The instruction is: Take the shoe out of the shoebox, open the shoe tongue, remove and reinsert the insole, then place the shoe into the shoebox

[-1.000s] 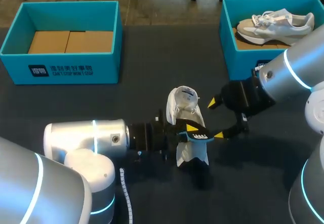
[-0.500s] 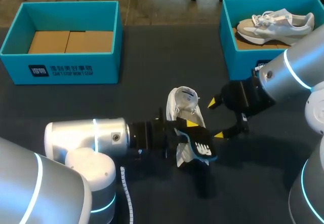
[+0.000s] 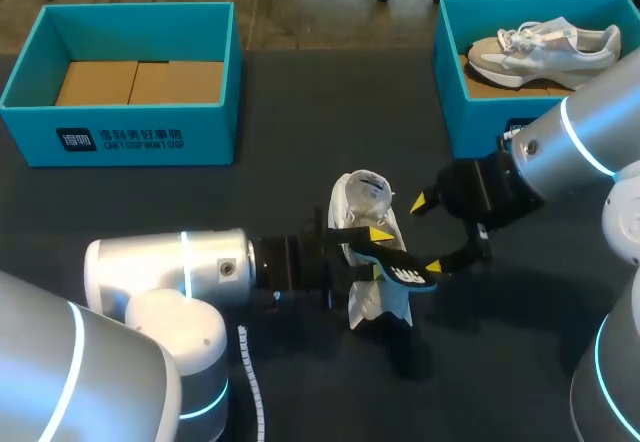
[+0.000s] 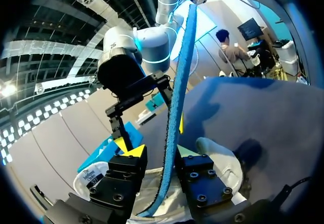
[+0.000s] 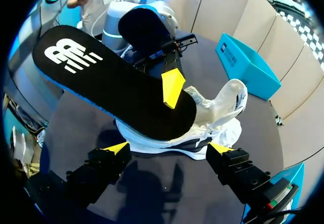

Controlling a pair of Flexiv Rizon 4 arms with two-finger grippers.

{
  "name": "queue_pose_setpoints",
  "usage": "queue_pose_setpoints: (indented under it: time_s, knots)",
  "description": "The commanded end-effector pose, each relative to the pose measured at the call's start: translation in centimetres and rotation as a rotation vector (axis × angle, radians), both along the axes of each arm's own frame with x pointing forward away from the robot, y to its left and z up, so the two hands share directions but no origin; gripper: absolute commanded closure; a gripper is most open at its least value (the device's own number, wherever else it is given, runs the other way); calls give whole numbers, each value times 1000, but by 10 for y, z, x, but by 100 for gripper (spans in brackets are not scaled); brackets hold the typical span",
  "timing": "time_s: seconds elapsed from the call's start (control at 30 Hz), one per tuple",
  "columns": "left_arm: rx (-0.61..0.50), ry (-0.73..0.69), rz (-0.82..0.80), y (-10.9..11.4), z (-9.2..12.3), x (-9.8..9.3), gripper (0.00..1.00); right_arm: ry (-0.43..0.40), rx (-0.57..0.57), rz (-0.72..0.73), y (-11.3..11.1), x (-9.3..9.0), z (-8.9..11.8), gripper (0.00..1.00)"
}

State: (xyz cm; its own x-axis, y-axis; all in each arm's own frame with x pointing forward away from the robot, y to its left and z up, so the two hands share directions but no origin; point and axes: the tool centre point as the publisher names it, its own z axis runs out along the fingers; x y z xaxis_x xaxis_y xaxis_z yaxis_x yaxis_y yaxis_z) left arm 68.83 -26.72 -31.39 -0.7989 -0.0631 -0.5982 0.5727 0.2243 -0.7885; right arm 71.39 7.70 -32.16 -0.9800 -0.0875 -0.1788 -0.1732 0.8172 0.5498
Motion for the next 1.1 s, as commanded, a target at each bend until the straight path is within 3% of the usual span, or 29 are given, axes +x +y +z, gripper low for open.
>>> queue_pose_setpoints:
  time_s: [0.03, 0.33, 0.4, 0.43, 1.1]
  knots:
    - [6, 12, -2, 5, 5, -6, 62, -1, -2, -1, 1, 0, 0, 0]
    - [40, 49, 14, 16, 10, -18, 76, -1, -2, -1, 1, 0, 0, 0]
    - [45, 48, 17, 18, 8, -19, 89, -1, -2, -1, 1, 0, 0, 0]
    - [48, 51, 19, 19, 7, -19, 100, -1, -2, -1, 1, 0, 0, 0]
    - [17, -65, -22, 18, -20, 9, 100, -1, -2, -1, 1, 0, 0, 0]
